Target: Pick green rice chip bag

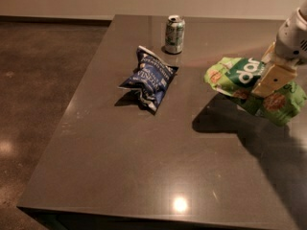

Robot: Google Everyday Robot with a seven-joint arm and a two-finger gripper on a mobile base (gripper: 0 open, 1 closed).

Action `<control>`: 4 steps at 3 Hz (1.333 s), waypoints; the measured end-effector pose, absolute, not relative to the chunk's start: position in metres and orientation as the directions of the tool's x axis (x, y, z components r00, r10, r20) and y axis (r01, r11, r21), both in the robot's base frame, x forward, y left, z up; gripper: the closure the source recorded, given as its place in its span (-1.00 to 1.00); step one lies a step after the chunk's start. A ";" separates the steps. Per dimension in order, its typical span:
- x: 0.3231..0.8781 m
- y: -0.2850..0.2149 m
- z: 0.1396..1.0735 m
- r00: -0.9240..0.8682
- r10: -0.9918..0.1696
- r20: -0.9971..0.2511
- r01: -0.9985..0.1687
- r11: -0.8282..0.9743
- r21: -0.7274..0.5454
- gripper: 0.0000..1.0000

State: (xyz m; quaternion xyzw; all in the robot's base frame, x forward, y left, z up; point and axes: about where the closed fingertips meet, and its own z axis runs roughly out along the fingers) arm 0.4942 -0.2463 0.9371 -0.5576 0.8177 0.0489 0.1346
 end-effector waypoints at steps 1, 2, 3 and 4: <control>0.497 -0.241 0.958 -0.314 -0.894 -0.321 -0.929 0.358 -0.090 1.00; 0.499 -0.237 0.977 -0.294 -0.885 -0.363 -0.927 0.356 -0.117 1.00; 0.498 -0.235 0.982 -0.293 -0.872 -0.393 -0.923 0.365 -0.121 1.00; 0.498 -0.234 0.983 -0.293 -0.870 -0.397 -0.923 0.366 -0.122 1.00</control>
Offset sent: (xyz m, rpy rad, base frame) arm -0.0054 0.0075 0.0516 0.0769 -0.0604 0.0445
